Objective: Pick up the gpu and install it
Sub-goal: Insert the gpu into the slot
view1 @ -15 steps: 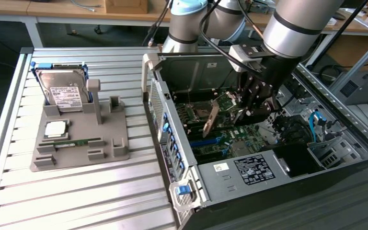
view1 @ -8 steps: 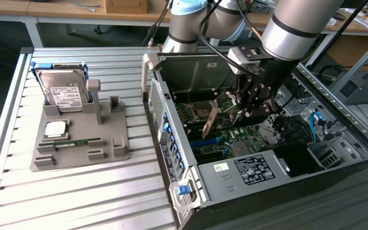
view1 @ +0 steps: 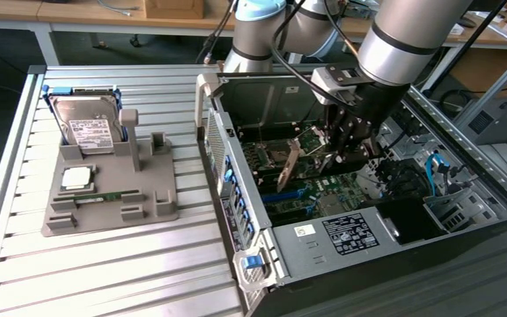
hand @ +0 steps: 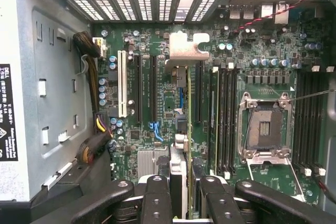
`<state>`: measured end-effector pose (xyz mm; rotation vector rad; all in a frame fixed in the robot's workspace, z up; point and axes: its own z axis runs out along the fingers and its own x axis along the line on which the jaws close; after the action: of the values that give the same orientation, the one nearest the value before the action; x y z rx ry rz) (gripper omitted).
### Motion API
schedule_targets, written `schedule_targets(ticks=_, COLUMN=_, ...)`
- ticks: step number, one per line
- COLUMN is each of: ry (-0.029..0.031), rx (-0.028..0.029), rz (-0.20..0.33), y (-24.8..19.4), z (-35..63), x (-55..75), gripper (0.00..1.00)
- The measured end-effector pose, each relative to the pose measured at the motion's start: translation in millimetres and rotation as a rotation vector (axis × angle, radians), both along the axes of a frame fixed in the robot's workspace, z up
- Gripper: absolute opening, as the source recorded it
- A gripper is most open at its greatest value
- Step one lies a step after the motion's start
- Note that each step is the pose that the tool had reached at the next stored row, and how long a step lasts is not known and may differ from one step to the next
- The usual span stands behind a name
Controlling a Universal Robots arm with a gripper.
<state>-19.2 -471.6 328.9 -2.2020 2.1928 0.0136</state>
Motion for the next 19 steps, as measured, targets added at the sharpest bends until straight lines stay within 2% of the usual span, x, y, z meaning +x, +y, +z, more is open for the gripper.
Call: schedule_targets(ticks=19, ry=0.0000, rx=-0.0001, rz=0.000, y=0.0, z=-11.0, x=-10.3, gripper=0.27)
